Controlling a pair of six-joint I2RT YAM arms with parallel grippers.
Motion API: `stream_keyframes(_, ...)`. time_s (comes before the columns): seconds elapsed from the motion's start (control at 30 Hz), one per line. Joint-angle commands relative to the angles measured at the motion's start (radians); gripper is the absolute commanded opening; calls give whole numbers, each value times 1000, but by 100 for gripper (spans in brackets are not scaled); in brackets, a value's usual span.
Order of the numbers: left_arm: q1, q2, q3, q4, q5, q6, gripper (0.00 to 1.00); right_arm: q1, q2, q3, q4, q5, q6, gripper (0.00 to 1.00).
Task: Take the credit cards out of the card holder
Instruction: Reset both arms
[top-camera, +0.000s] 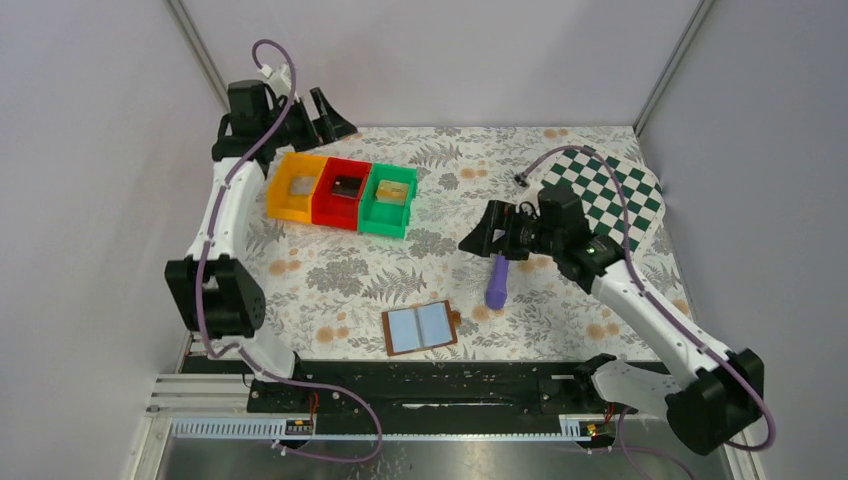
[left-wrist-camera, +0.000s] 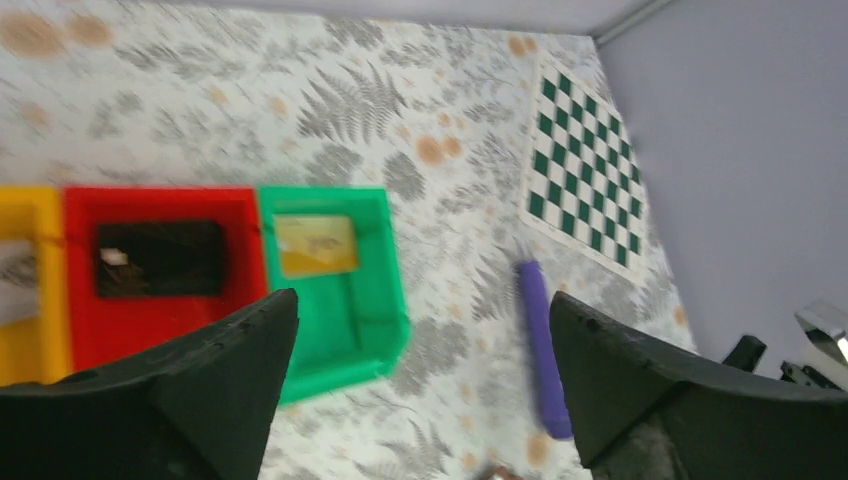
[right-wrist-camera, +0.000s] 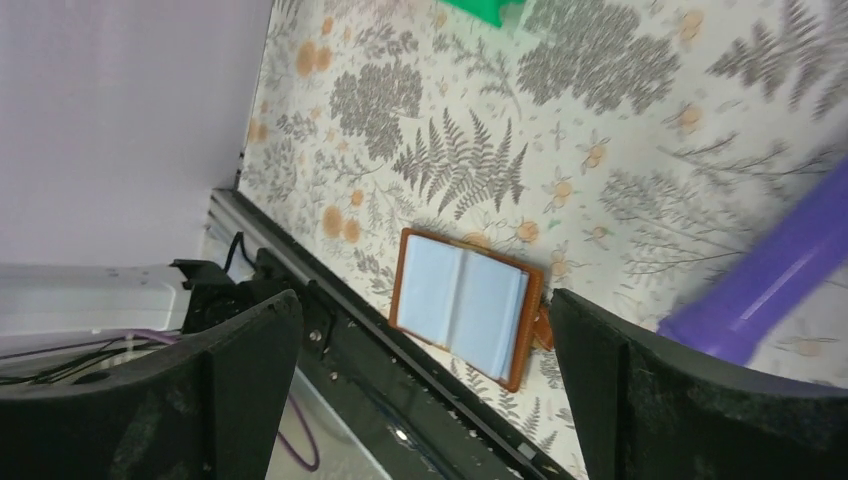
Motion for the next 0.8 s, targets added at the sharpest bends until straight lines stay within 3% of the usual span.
stream_keyframes(0.0, -63, -212, -154, -18, -26, 14, 99, 1, -96, 102, -233, 158, -164, 100)
stream_keyframes(0.23, -201, -584, -427, -146, -148, 104, 99, 0, -244, 54, -192, 195, -148, 99)
stream_keyframes(0.5, -207, -1053, -780, -125, -164, 35, 99, 1, -414, -38, -183, 240, -109, 99)
stream_keyframes(0.77, -207, -1309, -986, -61, -221, 26, 99, 1, -531, -161, -68, 218, -49, 99)
